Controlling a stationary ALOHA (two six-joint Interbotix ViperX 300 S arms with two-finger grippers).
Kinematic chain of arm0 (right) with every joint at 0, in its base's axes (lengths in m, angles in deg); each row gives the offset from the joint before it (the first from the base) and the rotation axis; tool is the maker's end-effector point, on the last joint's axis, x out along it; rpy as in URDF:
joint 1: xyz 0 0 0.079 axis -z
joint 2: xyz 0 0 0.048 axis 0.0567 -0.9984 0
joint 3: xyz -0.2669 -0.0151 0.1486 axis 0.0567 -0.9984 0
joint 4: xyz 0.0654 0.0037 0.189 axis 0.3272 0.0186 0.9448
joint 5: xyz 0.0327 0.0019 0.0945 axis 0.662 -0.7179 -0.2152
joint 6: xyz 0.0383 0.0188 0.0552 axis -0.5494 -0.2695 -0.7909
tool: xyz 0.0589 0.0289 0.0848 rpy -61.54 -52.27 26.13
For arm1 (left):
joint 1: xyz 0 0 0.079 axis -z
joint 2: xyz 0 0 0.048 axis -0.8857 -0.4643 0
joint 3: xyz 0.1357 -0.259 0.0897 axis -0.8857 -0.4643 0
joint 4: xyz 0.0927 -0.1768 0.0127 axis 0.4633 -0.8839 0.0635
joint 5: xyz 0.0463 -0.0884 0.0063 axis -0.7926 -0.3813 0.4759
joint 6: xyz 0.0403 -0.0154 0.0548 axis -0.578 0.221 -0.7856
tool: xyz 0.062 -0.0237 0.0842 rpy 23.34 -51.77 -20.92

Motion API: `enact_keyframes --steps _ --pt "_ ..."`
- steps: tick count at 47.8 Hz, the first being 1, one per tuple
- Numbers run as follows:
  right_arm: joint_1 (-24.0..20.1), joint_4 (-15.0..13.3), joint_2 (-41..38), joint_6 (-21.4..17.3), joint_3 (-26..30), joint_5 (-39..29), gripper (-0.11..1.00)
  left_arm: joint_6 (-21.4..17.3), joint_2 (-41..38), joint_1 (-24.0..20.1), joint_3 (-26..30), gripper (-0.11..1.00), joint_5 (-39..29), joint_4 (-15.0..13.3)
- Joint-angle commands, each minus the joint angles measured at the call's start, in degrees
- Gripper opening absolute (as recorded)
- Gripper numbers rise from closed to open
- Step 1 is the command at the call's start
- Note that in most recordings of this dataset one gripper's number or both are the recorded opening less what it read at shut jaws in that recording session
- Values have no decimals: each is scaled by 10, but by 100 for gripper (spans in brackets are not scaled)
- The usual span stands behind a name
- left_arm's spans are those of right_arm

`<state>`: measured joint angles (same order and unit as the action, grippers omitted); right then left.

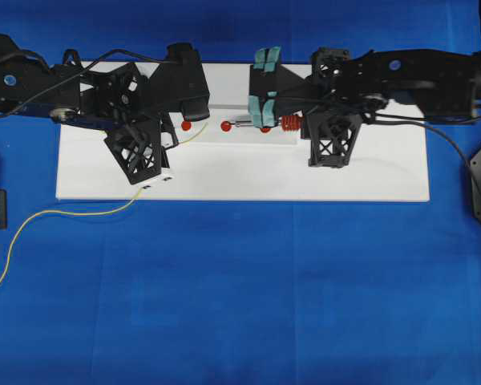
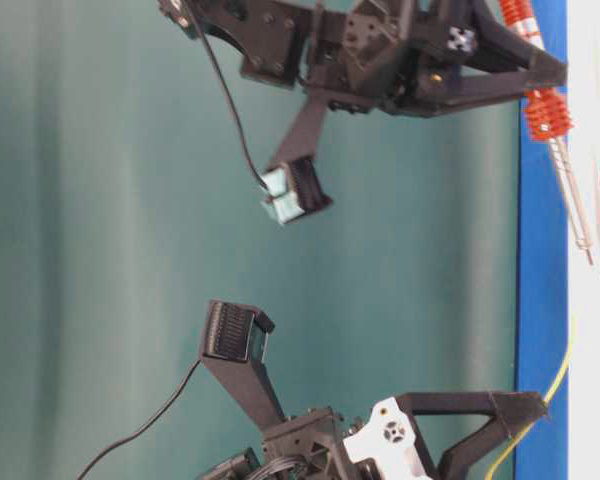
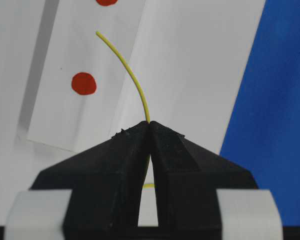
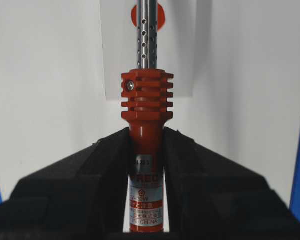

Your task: Touch the tip of the soldering iron to the tip of the solder at the mark.

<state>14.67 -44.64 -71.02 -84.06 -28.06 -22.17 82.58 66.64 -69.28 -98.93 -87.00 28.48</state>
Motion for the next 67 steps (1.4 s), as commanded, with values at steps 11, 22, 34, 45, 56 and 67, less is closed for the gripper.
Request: enact_keyframes --steps 11,22,34,45,56,67 --pt "2 -24 99 -25 -69 -4 7 2 6 1 13 1 5 2" --pt "3 -26 143 -51 -116 0 7 2 6 1 14 1 7 2" --pt "3 -27 145 -53 -118 1 7 2 5 1 17 1 18 1" --pt "3 -31 143 -54 -117 3 7 -5 -33 10 67 1 33 2" --pt "2 -31 143 -54 -117 6 7 -7 -93 19 152 1 10 2" --pt "3 -32 142 -54 -120 7 7 -9 -138 17 181 1 7 2"
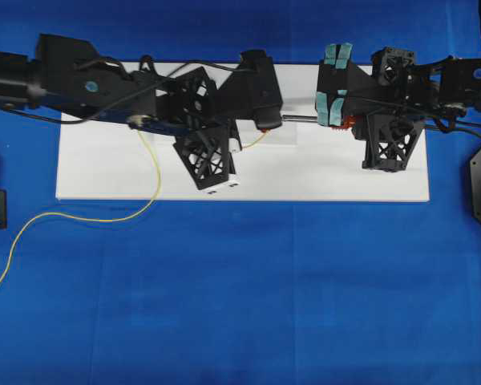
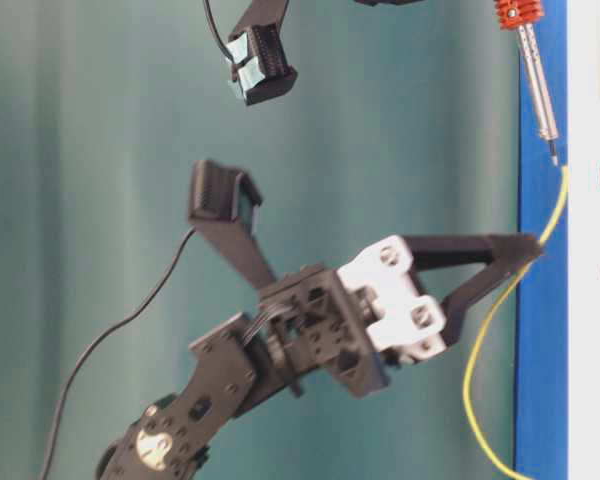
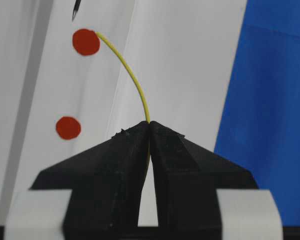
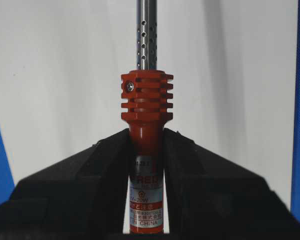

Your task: Touch the tip of the soldering iron to the tip of the solder at the mark.

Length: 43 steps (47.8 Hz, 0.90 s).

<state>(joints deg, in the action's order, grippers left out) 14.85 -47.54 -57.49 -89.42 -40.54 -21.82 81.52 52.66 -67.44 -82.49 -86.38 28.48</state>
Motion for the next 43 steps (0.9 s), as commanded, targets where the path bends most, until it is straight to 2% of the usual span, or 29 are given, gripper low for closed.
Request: enact_keyframes --steps 1,43 --pt "1 -2 8 -1 4 4 7 3 0 -3 17 1 2 3" --pt "-5 -1 -14 -1 9 8 7 5 -17 -8 2 1 5 3"
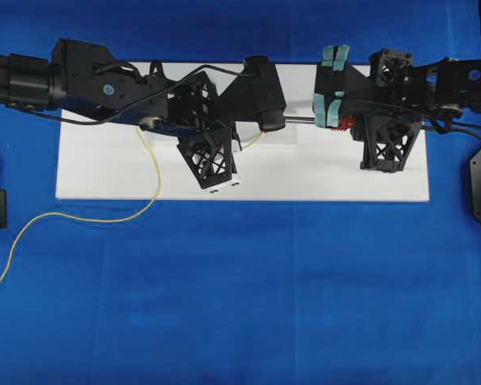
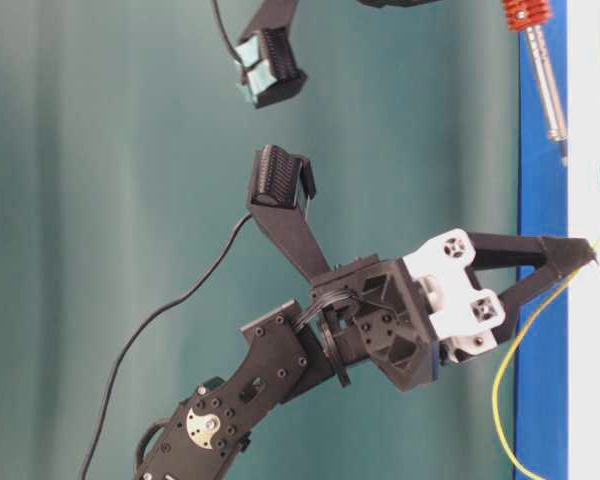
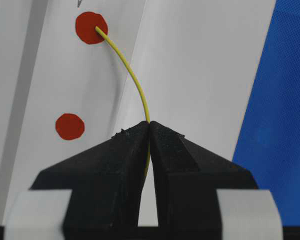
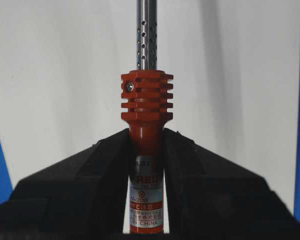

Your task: Touch the tip of the soldering iron to the tip of the solder at the mark.

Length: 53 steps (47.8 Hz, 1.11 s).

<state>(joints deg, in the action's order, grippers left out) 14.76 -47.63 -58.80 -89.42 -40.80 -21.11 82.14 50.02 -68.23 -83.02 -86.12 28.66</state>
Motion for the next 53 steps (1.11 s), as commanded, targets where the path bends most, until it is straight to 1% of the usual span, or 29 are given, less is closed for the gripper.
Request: enact_keyframes --steps 1,31,53 --pt "-4 0 -4 -1 13 1 7 -1 10 -1 6 1 3 1" --pt "-4 0 -34 0 17 19 7 -2 10 -1 6 1 -1 1" --pt "-4 0 -38 1 20 22 7 -1 11 -1 2 1 -1 1"
